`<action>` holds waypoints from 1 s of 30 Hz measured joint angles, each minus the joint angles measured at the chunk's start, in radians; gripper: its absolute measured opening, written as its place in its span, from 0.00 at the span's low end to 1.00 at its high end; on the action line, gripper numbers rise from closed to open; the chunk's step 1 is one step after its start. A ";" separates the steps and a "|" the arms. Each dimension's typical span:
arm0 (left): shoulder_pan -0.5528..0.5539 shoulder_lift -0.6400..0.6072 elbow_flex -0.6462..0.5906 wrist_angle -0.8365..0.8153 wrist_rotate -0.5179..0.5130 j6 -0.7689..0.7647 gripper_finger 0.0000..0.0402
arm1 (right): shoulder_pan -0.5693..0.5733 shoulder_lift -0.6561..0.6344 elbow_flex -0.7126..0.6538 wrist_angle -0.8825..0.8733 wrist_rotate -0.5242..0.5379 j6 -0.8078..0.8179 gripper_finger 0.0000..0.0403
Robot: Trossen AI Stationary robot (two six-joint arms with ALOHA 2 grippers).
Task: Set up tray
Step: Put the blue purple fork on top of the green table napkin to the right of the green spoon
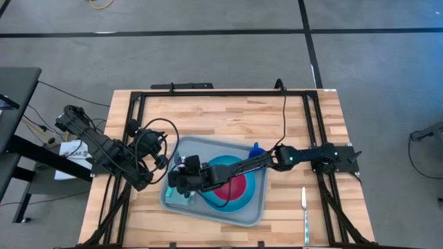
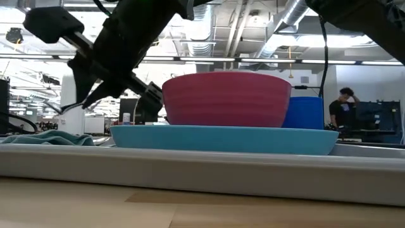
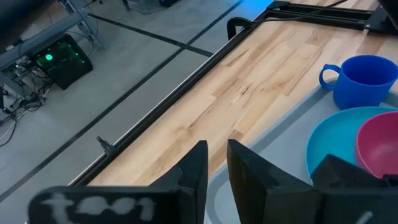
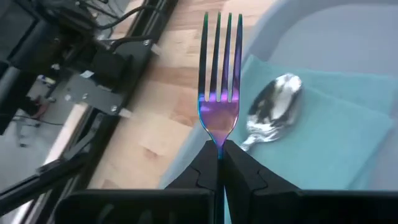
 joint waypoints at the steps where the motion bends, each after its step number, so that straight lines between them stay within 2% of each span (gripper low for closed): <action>1: 0.000 0.000 0.000 0.000 -0.001 0.000 0.12 | 0.004 0.000 0.000 -0.013 0.005 0.005 0.01; 7: 0.000 0.000 0.000 0.000 -0.001 0.000 0.12 | -0.001 0.000 -0.001 -0.051 -0.002 0.021 0.02; 11: 0.000 0.000 0.000 0.000 -0.001 -0.006 0.12 | -0.003 0.000 -0.001 -0.047 -0.010 0.013 0.06; 22: 0.000 0.000 0.000 0.000 0.002 -0.006 0.12 | -0.004 0.000 -0.001 -0.046 -0.062 -0.105 0.17; 25: 0.000 0.000 0.000 0.000 0.046 0.003 0.12 | -0.010 -0.002 0.003 -0.035 -0.067 -0.187 0.18; 30: -0.008 0.000 0.000 0.000 0.156 0.003 0.12 | -0.024 -0.050 0.000 -0.017 -0.141 -0.332 0.18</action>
